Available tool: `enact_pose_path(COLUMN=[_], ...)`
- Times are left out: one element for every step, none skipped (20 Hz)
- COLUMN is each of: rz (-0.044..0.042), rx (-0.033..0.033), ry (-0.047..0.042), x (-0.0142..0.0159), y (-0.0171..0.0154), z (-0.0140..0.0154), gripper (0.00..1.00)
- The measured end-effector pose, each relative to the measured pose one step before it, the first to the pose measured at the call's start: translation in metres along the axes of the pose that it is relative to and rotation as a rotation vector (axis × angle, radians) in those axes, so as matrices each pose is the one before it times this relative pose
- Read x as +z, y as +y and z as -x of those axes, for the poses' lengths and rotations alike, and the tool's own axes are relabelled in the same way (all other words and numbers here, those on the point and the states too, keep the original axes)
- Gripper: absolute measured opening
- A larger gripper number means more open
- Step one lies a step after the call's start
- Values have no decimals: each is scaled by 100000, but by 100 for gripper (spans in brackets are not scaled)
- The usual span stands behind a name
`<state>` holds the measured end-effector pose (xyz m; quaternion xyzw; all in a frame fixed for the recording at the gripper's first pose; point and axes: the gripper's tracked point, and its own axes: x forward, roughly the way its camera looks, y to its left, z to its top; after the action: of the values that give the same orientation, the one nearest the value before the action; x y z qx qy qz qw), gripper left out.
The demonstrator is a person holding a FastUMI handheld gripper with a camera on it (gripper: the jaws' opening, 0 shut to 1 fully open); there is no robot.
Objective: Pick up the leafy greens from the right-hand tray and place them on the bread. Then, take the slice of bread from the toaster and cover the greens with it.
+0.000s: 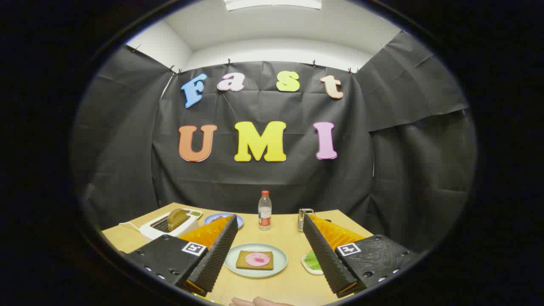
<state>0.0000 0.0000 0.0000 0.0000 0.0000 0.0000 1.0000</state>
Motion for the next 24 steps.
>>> enact_pose_path(rz=[-161, 26, 46, 235, 227, -283, -279, 214, 254, 77, -484, -1202, -1117, -649, -290, 124, 367, 398, 355, 122, 210, -29, 10, 136], rx=[-548, -427, -502, -441, -403, 1004, 1508, -928, -1428, -1226, -1251, -517, -10, -516, 14, 247, -670, -392, 6, -370, -435, -51, -144, -507], ry=[-135, -121, -67, 215, 176, -604, -1294, -515, -188, 203, 363, 239, 306, 538, 684, 409, 192, 118, 123, 254, 533, 377, 613, 817], x=[62, -108, -34, -60, -43, 51, 319, 77, -41, -234, -72, -84, -54, -231, -258, -298, -92, -182, -203, -113, -183, -262, -222, -346], y=[-298, -302, -191, -155, -223, 68, 192, -463, -673, -447, -428, -348, -158, -362, -323, -125, -397, -448, -134, -320, -429, -341, -404, -560], z=[41, -103, -47, 53, -45, -138, 60, -47, -22, -166, -161, -129, -194, -267, -321, -211, -191, -237, -320, -238, -231, -253, -337, -456], gripper=[95, 95, 95, 95, 95, 95, 95, 95, 95, 95, 95, 95, 95, 95, 95, 95, 95, 95, 95, 95, 95, 95, 95, 95])
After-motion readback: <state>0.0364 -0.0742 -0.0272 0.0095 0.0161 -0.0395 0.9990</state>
